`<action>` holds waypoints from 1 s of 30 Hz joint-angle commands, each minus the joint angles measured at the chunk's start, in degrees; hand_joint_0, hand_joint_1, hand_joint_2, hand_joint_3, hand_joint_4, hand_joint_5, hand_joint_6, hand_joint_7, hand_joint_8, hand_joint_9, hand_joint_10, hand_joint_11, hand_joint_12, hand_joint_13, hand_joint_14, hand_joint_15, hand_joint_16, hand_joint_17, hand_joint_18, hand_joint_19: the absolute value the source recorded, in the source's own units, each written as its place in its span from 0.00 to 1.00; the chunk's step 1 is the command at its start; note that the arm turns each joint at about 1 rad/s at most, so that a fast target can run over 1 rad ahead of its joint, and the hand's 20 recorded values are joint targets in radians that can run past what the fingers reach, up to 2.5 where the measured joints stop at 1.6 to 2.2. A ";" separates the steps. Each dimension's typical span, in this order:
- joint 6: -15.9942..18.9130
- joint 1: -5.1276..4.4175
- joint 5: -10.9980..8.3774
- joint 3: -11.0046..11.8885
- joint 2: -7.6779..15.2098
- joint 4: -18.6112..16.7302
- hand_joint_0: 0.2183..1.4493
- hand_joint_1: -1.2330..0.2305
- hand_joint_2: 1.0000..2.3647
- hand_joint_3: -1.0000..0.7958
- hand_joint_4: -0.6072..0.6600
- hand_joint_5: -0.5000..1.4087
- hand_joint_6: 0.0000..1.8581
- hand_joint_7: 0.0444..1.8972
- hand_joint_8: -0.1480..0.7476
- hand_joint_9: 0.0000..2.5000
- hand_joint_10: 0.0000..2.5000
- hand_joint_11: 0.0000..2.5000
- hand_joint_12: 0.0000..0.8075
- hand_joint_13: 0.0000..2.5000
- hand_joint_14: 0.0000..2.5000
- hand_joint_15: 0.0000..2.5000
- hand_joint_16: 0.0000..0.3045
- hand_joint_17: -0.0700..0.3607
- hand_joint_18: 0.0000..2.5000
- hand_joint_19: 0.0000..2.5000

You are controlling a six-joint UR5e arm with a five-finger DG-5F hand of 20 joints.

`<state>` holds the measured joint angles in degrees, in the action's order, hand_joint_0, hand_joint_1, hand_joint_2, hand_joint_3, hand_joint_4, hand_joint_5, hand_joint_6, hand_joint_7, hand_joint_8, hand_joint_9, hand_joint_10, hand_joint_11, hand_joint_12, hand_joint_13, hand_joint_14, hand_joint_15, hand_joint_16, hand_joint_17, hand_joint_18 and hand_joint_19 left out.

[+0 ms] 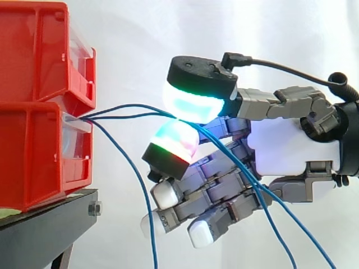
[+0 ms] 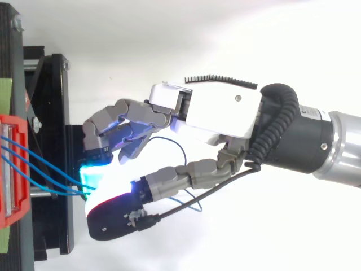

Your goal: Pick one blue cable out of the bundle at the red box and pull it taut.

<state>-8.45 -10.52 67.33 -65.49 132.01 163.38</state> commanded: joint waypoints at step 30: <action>0.10 0.06 0.09 0.01 0.00 0.10 0.41 0.20 0.00 0.29 0.56 0.14 0.45 0.64 0.52 0.21 0.01 0.29 0.52 0.20 0.00 0.08 0.19 0.46 0.27 0.16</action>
<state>-8.42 -10.47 67.37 -65.49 132.01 163.48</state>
